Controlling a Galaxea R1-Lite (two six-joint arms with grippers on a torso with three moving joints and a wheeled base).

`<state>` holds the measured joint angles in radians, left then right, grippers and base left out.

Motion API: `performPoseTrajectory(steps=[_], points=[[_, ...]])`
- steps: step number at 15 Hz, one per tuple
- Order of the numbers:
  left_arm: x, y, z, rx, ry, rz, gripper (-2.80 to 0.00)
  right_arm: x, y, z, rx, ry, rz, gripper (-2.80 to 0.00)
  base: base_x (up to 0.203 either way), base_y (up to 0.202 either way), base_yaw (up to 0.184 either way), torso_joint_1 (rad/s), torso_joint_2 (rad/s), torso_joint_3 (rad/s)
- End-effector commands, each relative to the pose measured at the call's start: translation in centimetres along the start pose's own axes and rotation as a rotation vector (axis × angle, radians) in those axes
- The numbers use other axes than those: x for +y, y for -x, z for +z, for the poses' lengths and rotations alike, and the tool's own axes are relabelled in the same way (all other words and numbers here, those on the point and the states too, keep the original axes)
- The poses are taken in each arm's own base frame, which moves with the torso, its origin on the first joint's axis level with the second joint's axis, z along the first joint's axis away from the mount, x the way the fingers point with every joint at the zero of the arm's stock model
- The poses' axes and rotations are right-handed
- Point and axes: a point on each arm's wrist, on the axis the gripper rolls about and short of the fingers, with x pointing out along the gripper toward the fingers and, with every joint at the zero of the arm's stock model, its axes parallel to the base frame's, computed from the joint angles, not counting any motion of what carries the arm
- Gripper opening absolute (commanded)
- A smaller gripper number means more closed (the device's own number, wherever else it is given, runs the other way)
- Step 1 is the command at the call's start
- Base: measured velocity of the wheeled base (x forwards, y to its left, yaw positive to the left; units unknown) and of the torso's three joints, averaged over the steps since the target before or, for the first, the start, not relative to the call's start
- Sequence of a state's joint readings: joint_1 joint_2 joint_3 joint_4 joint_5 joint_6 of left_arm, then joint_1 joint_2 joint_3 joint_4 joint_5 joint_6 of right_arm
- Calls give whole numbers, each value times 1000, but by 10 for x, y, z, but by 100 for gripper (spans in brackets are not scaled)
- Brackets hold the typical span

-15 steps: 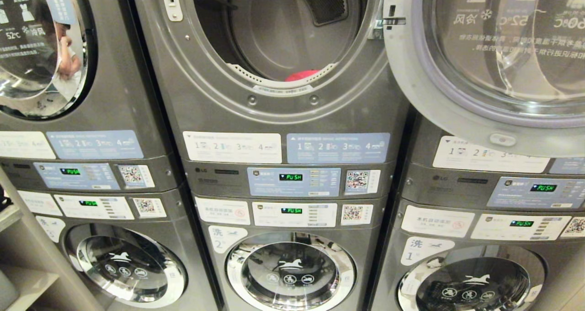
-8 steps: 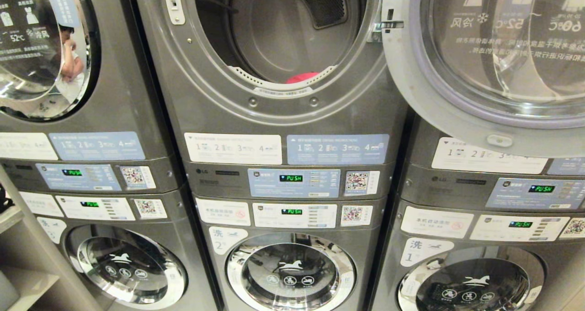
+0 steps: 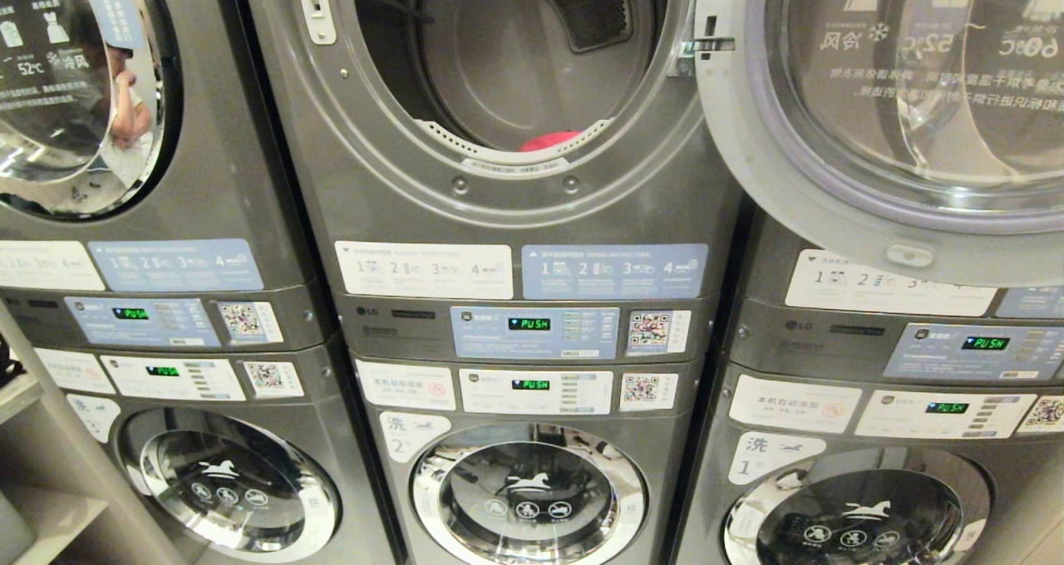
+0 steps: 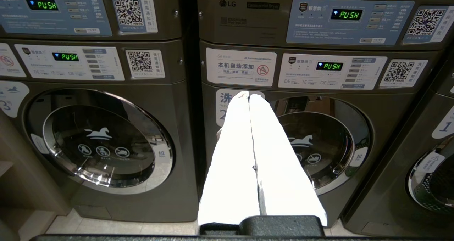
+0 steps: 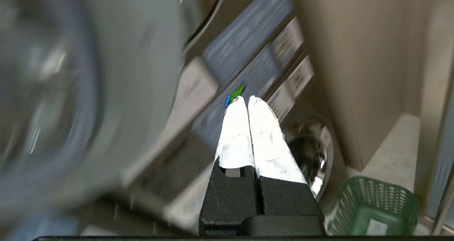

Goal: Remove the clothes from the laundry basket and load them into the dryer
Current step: Close the dryer

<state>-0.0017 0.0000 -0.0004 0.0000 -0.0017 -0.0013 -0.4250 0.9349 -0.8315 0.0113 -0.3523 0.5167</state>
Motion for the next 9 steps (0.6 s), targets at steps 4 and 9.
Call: performPoseTrajectory(steps=[4,9], points=[[0,0,0,-1,0,0,-280,-16,-106,29,-109,-69,-146,-280,0,0,0,0,0,0],[0,0,0,-1,0,0,-280,-9,-119,36,-151,-71,23,-280,0,0,0,0,0,0]])
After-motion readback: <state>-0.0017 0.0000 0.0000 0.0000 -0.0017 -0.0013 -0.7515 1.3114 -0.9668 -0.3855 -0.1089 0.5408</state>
